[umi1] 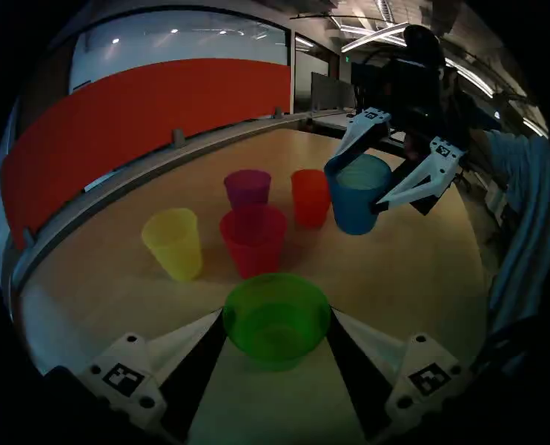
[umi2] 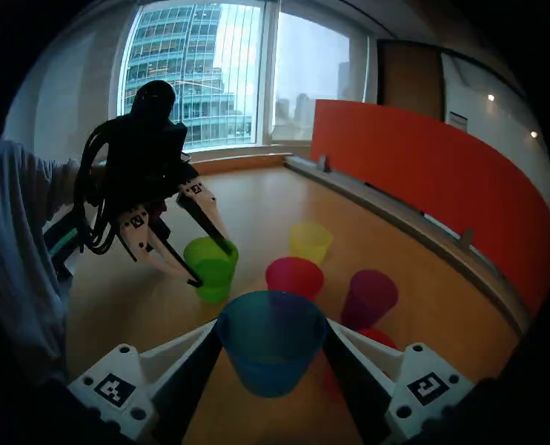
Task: Pour water
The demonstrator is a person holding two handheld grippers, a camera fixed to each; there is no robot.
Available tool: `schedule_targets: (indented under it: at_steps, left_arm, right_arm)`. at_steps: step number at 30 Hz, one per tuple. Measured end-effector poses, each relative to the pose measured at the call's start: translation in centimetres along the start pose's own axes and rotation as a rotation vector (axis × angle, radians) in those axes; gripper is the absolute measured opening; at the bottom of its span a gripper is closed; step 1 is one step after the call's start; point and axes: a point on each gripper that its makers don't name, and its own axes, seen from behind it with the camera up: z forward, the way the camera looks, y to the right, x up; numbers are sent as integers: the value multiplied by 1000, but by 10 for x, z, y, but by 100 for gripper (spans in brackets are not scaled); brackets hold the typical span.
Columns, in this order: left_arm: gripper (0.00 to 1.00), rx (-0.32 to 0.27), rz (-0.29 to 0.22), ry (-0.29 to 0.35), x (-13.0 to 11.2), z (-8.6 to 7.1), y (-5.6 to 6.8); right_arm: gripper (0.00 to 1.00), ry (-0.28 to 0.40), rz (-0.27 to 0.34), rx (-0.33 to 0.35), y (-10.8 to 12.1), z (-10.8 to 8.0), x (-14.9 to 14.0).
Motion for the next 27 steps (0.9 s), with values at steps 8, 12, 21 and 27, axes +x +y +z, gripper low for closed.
schedule_targets:
  at_steps: [8,12,21,27]
  left_arm:
    - [88,0,-4,-6,-6,2,-1]
    - [88,-1,-4,-6,-8,3,-1]
    - [89,-2,-9,1,-10,3,0]
    - [89,1,-4,0,-14,1,1]
  right_arm:
    - [92,-15,-4,1,-2,5,-7]
    - [92,-17,-3,3,-3,6,-8]
    - [92,-21,-7,2,-4,9,-8]
    - [92,-24,-6,4,-6,12,-11]
